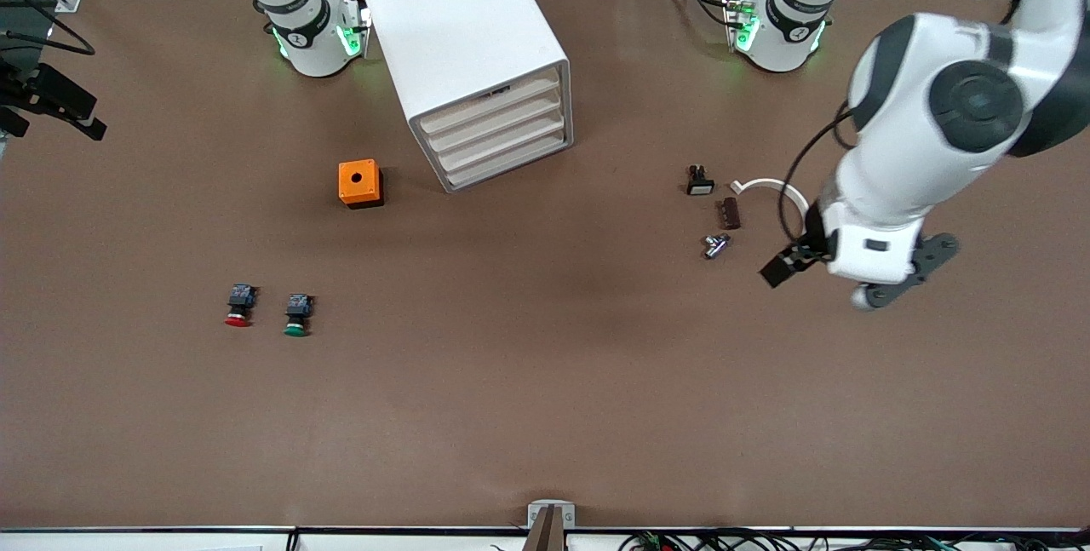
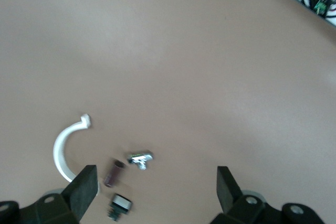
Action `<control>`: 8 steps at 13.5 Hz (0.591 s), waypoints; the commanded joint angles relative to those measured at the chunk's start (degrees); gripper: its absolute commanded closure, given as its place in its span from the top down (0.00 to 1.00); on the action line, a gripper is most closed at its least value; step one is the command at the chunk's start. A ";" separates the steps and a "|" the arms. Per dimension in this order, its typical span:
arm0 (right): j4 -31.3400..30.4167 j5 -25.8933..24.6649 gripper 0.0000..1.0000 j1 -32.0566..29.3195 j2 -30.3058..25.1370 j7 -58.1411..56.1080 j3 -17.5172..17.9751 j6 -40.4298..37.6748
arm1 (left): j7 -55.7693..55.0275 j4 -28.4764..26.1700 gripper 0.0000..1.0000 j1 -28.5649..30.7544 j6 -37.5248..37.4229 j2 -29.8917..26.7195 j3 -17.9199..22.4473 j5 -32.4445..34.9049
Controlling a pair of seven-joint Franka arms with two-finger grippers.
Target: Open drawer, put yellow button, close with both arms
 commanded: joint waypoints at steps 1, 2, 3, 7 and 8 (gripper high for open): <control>1.48 -0.86 1.00 -0.06 0.88 -0.35 1.03 -1.17 | 9.49 -1.05 1.00 5.16 -2.85 -4.86 -0.69 0.90; 1.57 -0.77 1.00 -0.15 1.05 -0.53 1.04 -1.09 | 12.66 -1.13 1.00 7.01 -4.16 -6.44 -0.78 0.90; 2.26 -0.68 1.00 -0.06 1.23 -0.53 1.04 -1.09 | 14.95 -1.14 1.00 8.68 -5.48 -7.68 -0.70 0.90; 3.14 -0.51 1.00 0.03 1.49 -0.79 1.04 -0.91 | 30.92 -3.85 1.00 15.27 -8.04 -13.47 -1.49 -1.37; 3.58 -0.51 1.00 -0.06 1.58 -0.97 1.04 -0.91 | 34.54 -6.56 1.00 17.29 -8.57 -15.93 -1.57 -4.00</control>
